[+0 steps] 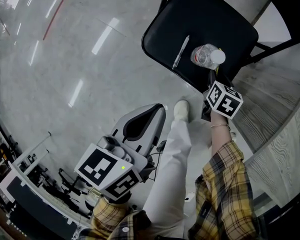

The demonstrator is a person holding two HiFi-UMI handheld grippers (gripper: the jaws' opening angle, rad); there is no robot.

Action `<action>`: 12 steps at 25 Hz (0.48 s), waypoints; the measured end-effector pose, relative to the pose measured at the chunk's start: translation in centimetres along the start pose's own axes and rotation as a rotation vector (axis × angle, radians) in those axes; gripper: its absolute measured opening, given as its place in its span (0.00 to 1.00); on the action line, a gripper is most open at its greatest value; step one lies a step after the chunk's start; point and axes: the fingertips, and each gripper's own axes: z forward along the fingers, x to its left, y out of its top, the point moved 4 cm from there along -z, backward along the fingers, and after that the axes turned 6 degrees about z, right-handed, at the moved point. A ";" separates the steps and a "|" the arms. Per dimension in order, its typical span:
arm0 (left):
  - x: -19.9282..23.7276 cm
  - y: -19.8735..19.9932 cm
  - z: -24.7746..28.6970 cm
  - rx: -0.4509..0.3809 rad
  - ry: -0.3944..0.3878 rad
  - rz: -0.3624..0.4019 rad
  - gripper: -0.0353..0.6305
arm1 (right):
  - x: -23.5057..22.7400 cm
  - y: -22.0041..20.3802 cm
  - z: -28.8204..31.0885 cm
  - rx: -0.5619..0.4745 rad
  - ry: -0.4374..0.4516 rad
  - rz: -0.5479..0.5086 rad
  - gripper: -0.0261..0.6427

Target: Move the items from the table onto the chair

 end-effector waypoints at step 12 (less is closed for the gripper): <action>-2.8 1.1 -1.0 -0.040 -0.025 0.034 0.06 | 3.3 -0.8 -4.7 -0.052 0.068 0.019 0.23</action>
